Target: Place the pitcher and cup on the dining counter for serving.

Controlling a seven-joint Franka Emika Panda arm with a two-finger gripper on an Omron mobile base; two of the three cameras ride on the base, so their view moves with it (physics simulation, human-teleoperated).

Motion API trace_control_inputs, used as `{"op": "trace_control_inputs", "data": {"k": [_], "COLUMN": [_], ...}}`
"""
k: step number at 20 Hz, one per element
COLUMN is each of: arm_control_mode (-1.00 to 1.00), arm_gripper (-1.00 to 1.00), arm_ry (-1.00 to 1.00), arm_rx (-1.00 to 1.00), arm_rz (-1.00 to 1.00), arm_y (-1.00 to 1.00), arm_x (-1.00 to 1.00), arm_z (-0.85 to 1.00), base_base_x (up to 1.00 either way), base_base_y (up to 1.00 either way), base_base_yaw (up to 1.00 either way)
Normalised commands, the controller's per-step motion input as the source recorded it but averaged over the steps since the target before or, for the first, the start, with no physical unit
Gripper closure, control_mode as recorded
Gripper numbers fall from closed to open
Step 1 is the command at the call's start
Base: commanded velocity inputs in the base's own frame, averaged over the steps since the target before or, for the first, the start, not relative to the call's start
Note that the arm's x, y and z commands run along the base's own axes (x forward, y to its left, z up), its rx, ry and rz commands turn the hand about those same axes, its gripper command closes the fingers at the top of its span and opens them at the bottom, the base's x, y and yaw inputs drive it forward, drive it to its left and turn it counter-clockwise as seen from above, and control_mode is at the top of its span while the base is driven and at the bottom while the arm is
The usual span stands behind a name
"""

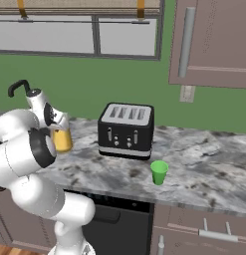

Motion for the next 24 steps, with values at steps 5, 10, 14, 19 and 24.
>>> {"op": "trace_control_inputs", "data": {"k": [5, 10, 14, 19, 24], "arm_control_mode": [-1.00, -1.00, -1.00, -1.00, -1.00], "arm_gripper": [1.00, 1.00, 1.00, 1.00, 1.00], "arm_ry": [-0.01, -0.11, -0.21, -0.20, -0.22], "arm_rx": [0.00, 0.00, 0.00, -0.01, 0.00], "arm_rz": [0.00, 0.00, 0.00, 0.00, 0.08], "arm_y": [0.00, -0.04, 0.00, -0.02, -0.37], "arm_x": [-0.13, -0.57, -0.81, -0.69, -0.85], "arm_z": [0.00, 0.12, 0.63, 0.85, 0.92], "base_base_x": [0.00, 0.00, 0.00, 0.00, 0.00], "base_base_y": [0.00, 0.00, 0.00, 0.00, 0.00], "base_base_yaw": [0.00, 0.00, 0.00, 0.00, 0.00]}}
